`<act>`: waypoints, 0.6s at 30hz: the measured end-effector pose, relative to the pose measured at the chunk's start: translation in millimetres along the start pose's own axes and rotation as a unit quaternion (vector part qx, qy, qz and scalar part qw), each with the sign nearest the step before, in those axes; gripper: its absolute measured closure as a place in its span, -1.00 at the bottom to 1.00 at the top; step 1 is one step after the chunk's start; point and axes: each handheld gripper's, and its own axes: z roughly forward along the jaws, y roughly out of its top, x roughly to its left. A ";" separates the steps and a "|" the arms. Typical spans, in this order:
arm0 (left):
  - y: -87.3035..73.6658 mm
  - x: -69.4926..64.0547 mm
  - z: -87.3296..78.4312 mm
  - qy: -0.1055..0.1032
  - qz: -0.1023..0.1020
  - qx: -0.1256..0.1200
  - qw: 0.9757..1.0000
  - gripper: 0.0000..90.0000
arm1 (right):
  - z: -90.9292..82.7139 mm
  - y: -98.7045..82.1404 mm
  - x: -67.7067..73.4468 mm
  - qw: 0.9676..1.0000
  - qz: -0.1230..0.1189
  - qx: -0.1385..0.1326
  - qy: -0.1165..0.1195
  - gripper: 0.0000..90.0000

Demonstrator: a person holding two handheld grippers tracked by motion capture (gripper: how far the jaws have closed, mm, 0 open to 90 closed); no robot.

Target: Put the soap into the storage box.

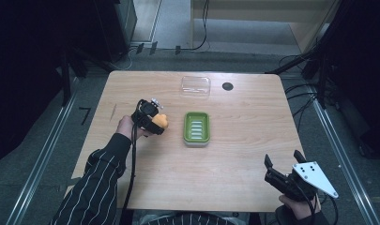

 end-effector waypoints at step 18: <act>9.3 -13.9 2.2 -0.010 0.015 -0.027 0.999 -0.12 | -3.1 -0.2 0.5 1.000 -0.001 0.000 -0.005 -0.70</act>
